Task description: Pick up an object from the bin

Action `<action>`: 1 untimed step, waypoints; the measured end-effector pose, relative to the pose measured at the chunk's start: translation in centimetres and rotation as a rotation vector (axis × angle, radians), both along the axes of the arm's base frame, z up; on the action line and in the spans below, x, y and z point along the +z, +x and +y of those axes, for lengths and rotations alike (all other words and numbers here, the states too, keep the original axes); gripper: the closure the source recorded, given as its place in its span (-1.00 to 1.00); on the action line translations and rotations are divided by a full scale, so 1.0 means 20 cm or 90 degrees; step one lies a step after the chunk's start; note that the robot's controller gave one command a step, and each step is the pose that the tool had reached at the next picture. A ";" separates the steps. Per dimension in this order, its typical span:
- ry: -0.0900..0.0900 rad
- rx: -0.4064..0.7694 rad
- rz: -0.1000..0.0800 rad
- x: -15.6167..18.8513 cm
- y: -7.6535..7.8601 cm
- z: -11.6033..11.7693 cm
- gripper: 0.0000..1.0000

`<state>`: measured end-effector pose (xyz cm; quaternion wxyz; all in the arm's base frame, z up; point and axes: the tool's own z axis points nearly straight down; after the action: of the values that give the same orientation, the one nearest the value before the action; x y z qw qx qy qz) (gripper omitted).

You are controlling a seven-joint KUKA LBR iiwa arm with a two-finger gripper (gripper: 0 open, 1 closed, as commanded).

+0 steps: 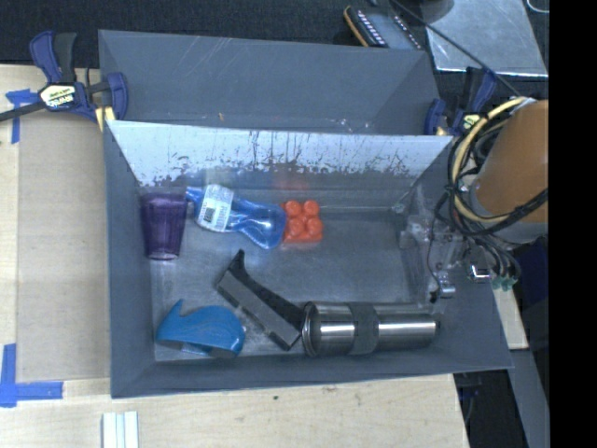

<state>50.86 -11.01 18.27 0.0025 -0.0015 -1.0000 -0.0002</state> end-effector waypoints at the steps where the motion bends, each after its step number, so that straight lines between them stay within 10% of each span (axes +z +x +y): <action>1: -0.001 0.002 -0.005 0.02 0.01 0.00 -1.00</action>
Offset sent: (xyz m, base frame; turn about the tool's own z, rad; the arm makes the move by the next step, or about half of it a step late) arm -0.0238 0.0393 -0.1127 -0.0252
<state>51.05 -10.95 18.74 -0.0017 0.0000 -1.0000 0.0004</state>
